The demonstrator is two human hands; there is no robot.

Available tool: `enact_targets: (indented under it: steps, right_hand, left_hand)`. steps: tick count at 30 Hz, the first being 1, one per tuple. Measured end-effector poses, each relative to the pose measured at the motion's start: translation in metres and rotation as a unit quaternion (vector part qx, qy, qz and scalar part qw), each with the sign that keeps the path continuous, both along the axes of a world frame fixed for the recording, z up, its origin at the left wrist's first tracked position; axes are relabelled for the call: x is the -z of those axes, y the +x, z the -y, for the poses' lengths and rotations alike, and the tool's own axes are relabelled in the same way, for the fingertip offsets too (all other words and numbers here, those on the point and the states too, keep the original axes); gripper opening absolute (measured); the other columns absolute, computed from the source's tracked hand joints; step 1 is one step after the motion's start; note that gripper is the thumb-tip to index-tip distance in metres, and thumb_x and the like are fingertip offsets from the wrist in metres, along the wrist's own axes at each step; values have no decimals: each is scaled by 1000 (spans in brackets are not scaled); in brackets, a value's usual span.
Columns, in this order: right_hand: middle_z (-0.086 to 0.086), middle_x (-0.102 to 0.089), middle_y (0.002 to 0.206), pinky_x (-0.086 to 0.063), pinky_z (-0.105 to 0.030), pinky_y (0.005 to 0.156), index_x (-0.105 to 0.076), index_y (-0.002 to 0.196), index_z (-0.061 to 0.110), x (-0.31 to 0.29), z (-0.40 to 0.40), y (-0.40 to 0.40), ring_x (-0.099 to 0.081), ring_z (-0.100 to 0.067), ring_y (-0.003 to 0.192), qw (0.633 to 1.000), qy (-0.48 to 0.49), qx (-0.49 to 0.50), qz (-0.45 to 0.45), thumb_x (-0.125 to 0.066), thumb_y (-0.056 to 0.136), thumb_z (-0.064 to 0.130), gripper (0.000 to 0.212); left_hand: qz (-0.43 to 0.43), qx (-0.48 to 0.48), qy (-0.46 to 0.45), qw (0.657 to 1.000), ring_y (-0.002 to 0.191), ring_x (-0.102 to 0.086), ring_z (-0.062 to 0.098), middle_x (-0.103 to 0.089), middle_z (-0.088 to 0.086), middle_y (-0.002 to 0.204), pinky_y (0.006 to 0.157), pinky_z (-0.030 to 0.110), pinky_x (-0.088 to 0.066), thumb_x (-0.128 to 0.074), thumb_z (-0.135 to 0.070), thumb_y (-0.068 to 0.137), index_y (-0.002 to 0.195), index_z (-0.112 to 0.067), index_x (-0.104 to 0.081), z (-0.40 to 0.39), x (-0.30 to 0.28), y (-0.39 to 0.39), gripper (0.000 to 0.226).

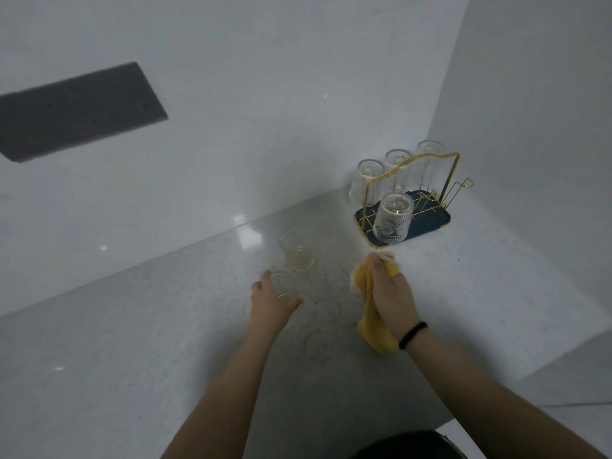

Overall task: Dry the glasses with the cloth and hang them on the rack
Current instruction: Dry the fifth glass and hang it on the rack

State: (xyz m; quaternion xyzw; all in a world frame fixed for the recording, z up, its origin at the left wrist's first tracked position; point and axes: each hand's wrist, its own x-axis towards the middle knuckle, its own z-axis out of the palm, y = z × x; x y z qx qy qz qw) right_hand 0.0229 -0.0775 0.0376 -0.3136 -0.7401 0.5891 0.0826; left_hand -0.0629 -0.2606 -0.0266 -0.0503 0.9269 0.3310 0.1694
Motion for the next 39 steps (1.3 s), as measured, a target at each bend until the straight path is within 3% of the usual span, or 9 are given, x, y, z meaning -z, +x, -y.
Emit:
enact_targets:
  steps: [7,14,17,19,22,27,32,36,39]
  right_hand:
    - [6,-49,63,-37,-23,54,-50,69,24,-15,3,15,-48,-10,60,1000,-14,20,-13,-32,87,60,45]
    - [-10,-44,139,-34,-44,106,-35,138,21,-38,16,24,-43,-27,126,993,-101,-37,-41,-26,66,75,91]
    - [-13,-43,137,-35,-41,106,-39,134,13,-44,29,25,-54,2,108,989,-108,-63,-80,-32,51,85,110]
    - [-5,-46,133,-42,-29,98,-43,123,33,-46,37,28,-52,17,96,978,-107,-97,-148,-33,50,91,94]
    - [3,-36,145,-34,-30,107,-32,133,39,-48,47,31,-36,-8,132,961,-78,-139,-227,-35,71,79,73]
    - [2,-61,107,-45,-35,92,-54,98,38,-64,29,16,-58,-10,93,987,-85,-71,-114,-22,80,70,48]
    - [-4,-64,102,-45,-48,97,-61,95,30,-79,18,20,-60,-25,101,989,-126,-62,-56,-18,75,78,67]
    - [-11,-43,139,-37,-45,106,-32,139,20,-72,42,37,-43,-24,127,967,-53,-170,-183,-24,79,71,79]
    - [-13,-61,119,-45,-49,97,-56,117,20,-85,23,24,-58,-28,109,981,-99,-124,-108,-20,81,68,71]
  left_hand:
    - [-51,9,107,993,119,-52,29,-47,14,137,92,38,-48,-83,-26,73,147,-15,-31,6,-13,9,91]
    - [-8,15,404,915,105,-61,11,-59,2,118,79,19,-49,-84,-31,68,138,-27,-37,-19,-73,21,84]
    - [21,17,496,868,94,-67,12,-68,5,111,73,20,-51,-85,-40,65,122,-15,-58,-35,-97,28,68]
    - [34,46,556,829,87,-70,19,-74,9,97,71,27,-56,-75,-39,73,101,-11,-73,-46,-106,34,40]
    - [36,55,563,824,97,-70,33,-72,20,106,80,39,-58,-69,-46,78,105,-10,-73,-57,-119,47,45]
    - [1,59,516,855,85,-73,30,-76,10,92,74,45,-60,-74,-54,71,88,-24,-76,-62,-134,55,34]
    - [33,25,522,852,80,-74,25,-77,7,87,65,38,-60,-68,-56,65,79,-27,-77,-67,-141,66,34]
    - [-1,28,525,851,76,-73,25,-75,13,86,61,31,-59,-64,-54,72,79,-19,-78,-62,-147,61,39]
    - [12,47,521,852,80,-75,25,-77,9,89,61,32,-59,-65,-58,69,88,-21,-76,-65,-148,64,43]
